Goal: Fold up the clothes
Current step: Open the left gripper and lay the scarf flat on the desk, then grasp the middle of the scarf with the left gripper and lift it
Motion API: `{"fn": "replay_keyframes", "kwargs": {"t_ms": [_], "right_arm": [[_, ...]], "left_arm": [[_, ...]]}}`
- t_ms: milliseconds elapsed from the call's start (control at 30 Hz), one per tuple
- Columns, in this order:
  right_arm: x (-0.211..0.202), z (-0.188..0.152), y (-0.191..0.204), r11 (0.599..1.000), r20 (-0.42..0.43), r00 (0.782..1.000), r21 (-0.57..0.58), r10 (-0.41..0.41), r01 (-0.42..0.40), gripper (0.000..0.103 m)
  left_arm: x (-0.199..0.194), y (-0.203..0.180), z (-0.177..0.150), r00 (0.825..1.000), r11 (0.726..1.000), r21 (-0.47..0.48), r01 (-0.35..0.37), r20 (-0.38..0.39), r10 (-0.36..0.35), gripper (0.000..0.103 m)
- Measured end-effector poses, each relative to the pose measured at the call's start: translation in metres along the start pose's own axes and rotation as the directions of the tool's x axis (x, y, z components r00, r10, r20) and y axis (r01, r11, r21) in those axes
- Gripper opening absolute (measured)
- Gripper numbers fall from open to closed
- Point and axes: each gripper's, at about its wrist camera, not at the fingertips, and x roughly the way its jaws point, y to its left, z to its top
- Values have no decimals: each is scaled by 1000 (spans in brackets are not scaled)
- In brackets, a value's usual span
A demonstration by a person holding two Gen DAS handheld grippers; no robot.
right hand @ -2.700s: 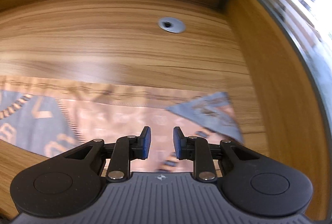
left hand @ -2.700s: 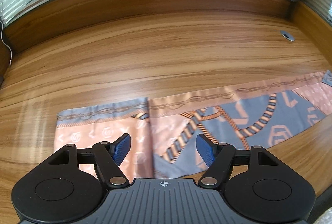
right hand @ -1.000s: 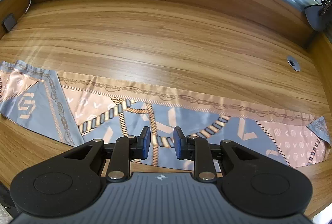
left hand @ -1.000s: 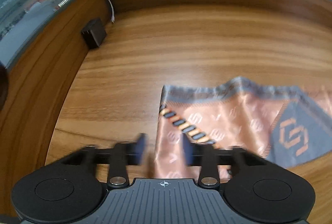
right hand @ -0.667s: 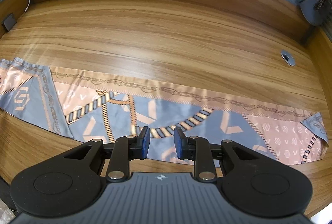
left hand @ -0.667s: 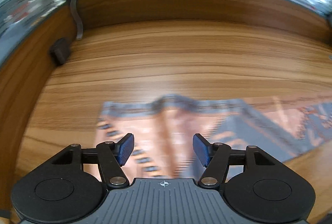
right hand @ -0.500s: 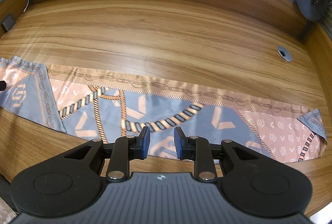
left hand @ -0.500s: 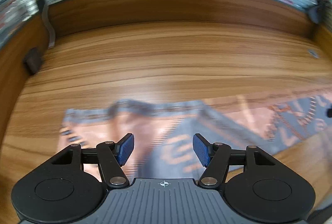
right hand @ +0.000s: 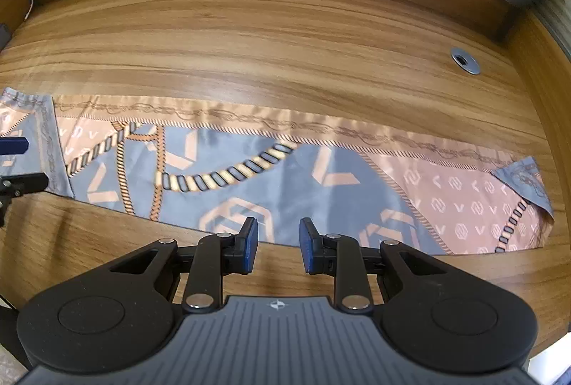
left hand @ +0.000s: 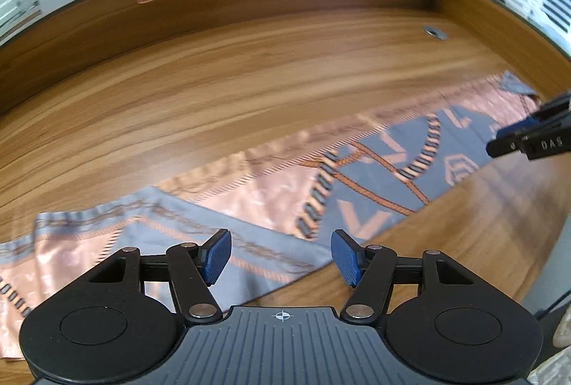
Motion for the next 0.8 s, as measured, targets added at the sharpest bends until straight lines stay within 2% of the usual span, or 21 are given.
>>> {"fn": "replay_keyframes", "kwargs": {"t_ms": [133, 267, 567, 633, 667, 700, 800], "right_arm": [[-1, -6, -7, 1000, -1, 1000, 13, -6, 6, 29], [-4, -11, -13, 1000, -3, 1000, 21, -11, 11, 29], [-8, -10, -8, 1000, 9, 1000, 20, -7, 7, 29], [-9, -9, -5, 1000, 14, 1000, 17, -3, 2, 29], [-9, -8, -3, 1000, 16, 1000, 12, 2, -2, 29], [-9, -6, -1, 1000, 18, 1000, 8, 7, -7, 29], [-8, -2, 2, 1000, 21, 1000, -13, 21, -21, 29]], "left_arm": [[9, -14, 0, 1000, 1000, 19, 0, -10, 0, 59], [16, -17, 0, 1000, 999, 39, -4, -23, 5, 49], [22, -25, -4, 1000, 996, 89, -5, -26, 7, 45], [19, -21, -4, 1000, 998, 67, 1, -25, 0, 28], [18, -19, -4, 1000, 998, 55, 4, -24, -3, 12], [16, -17, -4, 1000, 999, 44, 7, -23, -6, 6], [12, -12, -4, 1000, 1000, 10, 16, -20, -16, 3]]}}
